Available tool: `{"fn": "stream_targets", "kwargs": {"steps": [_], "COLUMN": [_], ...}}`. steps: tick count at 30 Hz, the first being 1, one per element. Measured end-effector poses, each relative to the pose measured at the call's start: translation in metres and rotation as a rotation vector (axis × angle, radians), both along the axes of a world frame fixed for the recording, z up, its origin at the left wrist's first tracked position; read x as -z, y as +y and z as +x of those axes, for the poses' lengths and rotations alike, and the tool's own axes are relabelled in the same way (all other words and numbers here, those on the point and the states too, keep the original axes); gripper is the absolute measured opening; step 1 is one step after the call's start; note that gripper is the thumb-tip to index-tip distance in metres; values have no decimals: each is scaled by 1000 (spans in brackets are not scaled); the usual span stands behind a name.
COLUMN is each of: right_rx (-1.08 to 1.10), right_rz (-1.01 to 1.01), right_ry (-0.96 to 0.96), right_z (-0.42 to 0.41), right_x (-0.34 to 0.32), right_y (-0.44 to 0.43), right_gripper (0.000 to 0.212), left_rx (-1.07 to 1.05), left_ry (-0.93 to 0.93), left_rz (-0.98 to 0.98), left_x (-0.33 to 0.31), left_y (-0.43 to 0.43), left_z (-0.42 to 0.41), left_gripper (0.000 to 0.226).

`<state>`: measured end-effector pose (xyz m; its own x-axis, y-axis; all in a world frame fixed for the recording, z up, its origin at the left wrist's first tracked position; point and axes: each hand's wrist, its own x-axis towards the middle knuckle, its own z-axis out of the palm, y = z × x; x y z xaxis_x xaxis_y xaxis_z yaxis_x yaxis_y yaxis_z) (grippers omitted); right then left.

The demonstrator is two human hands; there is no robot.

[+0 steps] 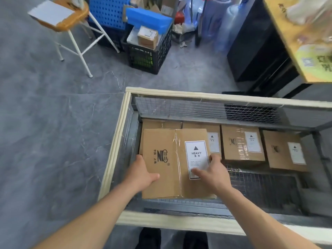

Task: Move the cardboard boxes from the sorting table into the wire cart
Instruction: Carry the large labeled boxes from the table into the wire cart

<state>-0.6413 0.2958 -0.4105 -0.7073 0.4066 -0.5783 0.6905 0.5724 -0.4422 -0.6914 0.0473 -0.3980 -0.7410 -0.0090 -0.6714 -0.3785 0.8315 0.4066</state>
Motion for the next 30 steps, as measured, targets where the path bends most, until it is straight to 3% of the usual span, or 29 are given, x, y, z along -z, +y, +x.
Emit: {"fn": "stream_targets", "kwargs": {"steps": [5,13,30], "right_rx": [-33,-31,20], "right_rz": [-22,-55,-66], "right_ry": [-68,-154,-127], "right_z": [12,20,-19], "right_x": [62,116,160], "right_y": [-9,-18,-26], "right_gripper": [77,74,75], "left_rx": [-45,-37,-52], "left_ry": [-47,-100,-153], "left_rz": [-15,-48,-4], "left_x": [66,127,173], "left_y": [-10,-16,-27], "left_z": [19,27,-36], "left_gripper": [58,57,57]}}
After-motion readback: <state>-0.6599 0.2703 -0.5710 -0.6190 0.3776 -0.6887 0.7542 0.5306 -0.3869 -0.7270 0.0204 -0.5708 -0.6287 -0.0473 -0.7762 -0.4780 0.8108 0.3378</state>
